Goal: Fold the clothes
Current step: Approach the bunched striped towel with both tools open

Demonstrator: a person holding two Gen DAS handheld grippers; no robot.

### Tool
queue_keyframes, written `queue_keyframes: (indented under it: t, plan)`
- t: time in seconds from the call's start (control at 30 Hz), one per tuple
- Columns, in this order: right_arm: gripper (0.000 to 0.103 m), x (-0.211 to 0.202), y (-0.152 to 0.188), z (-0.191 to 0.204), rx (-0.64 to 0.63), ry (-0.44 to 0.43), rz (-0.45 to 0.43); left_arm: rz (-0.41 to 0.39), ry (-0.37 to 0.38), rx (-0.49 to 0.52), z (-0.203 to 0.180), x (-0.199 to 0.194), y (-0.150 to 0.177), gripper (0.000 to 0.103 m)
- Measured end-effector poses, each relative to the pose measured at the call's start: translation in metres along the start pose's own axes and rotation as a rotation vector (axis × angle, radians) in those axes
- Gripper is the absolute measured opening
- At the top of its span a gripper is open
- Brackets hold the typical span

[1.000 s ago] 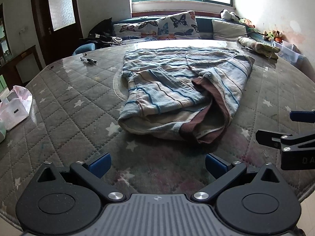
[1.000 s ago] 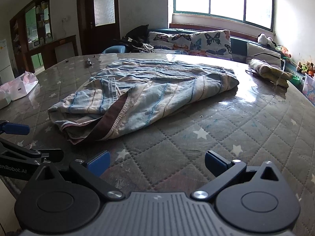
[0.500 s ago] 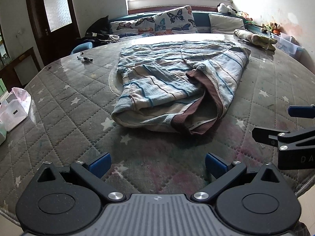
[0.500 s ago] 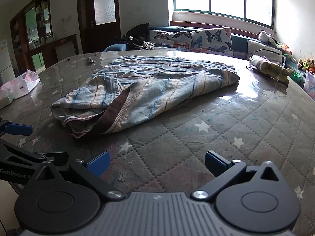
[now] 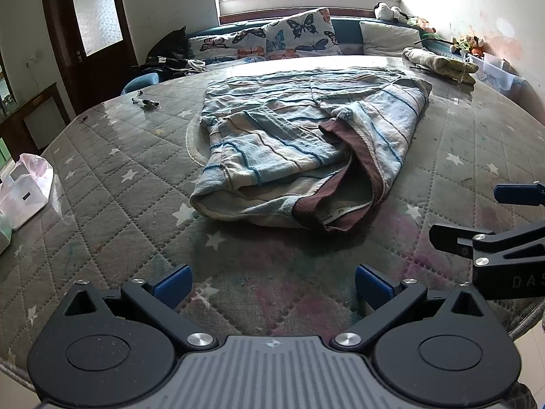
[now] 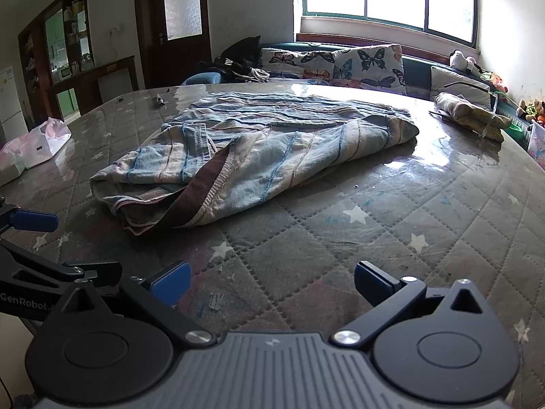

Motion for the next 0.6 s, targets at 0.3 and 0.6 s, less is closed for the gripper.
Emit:
queue_keyframes:
  t: [0.3, 0.6]
  plan:
    - [0.103, 0.0007, -0.0031, -0.0007, 0.002, 0.000, 0.000, 0.004, 0.004, 0.001, 0.0006, 0.0009, -0.0008, 0.103]
    - [0.103, 0.0023, -0.0040, -0.0023, 0.008, 0.003, 0.002, 0.008, 0.010, 0.001, 0.0005, 0.0025, -0.0019, 0.103]
Point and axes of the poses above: each gripper's, at about its wrist camera, not at the fingertips, and x roughly the way its jaws point, z to its left, y to its underside, the point moved 1 cm from there along x, roughly the way its jaws point, and after that the axes turned 11 degrees about -y, right-handed, at the moved point
